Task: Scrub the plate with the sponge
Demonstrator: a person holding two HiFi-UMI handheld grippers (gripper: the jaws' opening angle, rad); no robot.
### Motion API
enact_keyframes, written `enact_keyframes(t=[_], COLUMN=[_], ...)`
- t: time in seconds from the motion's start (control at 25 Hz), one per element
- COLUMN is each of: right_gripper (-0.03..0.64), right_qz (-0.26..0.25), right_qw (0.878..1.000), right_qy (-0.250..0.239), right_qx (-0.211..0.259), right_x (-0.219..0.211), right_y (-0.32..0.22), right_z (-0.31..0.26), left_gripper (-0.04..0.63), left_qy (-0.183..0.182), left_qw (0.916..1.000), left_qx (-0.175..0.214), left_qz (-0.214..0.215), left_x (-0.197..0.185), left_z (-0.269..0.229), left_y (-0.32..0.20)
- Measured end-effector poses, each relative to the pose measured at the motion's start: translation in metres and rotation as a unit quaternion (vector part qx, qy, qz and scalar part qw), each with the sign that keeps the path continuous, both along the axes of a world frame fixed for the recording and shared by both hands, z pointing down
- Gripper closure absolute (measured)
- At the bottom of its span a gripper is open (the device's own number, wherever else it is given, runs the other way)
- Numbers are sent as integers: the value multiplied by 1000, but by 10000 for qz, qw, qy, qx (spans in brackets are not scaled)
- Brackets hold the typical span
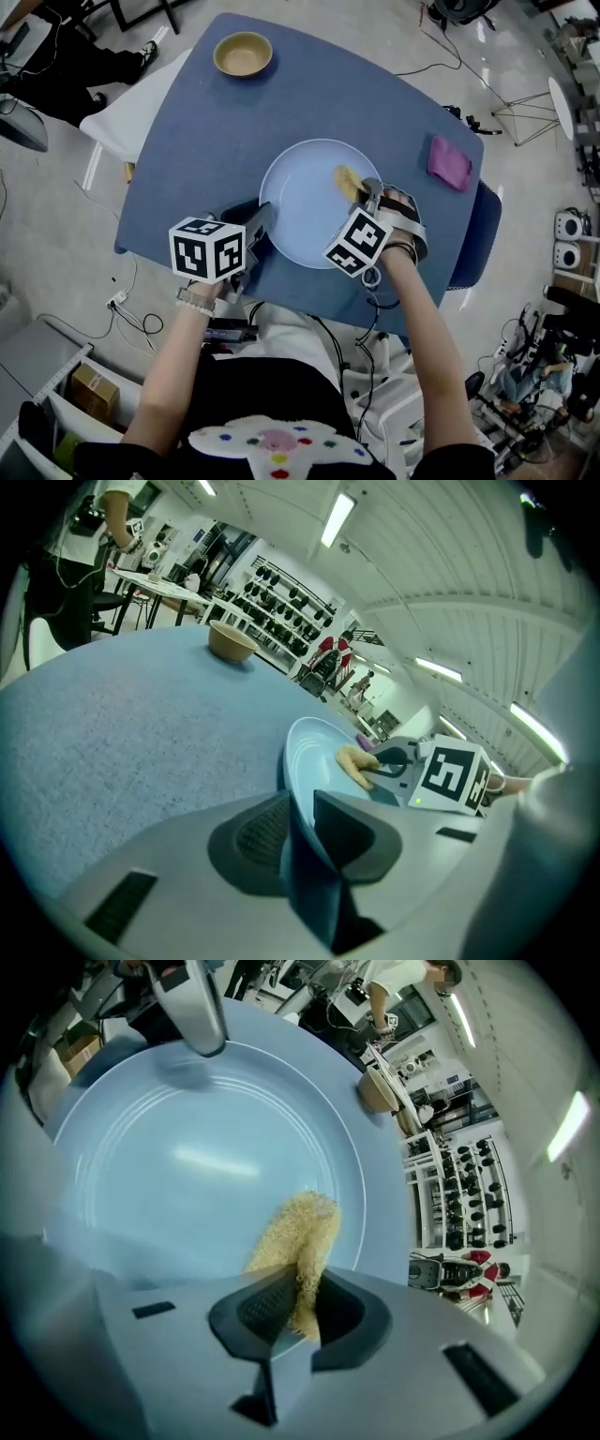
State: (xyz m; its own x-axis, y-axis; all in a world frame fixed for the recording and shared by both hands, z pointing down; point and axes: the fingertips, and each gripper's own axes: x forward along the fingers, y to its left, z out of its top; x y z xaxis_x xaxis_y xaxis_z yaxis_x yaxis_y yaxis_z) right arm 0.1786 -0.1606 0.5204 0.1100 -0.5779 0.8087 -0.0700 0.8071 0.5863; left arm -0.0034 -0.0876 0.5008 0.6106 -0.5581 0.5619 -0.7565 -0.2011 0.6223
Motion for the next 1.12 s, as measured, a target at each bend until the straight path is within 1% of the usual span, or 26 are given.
enact_keyframes(t=[0.12, 0.28, 0.64, 0.92, 1.12], right_gripper=[569, 571, 572, 574, 574], right_qz=[84, 14, -678, -998, -1140], right_qw=[9999, 9998, 9971, 9938, 9916], right_qy=[-79, -191, -240, -374, -566], right_qx=[31, 61, 269, 315, 230], right_x=[-3, -15, -41, -68, -88], right_y=[-9, -21, -30, -24, -17], right_z=[0, 1, -1, -8, -1], left_gripper=[515, 515, 515, 515, 515], left_qy=[-37, -55, -30, 14, 42], left_qw=[10000, 10000, 10000, 10000, 10000], left_qx=[-2, -1, 6, 1, -4], left_qz=[28, 19, -29, -81, -65], left_x=[1, -1, -1, -2, -3], left_z=[0, 0, 2, 1, 2], left_y=[0, -1, 1, 3, 2])
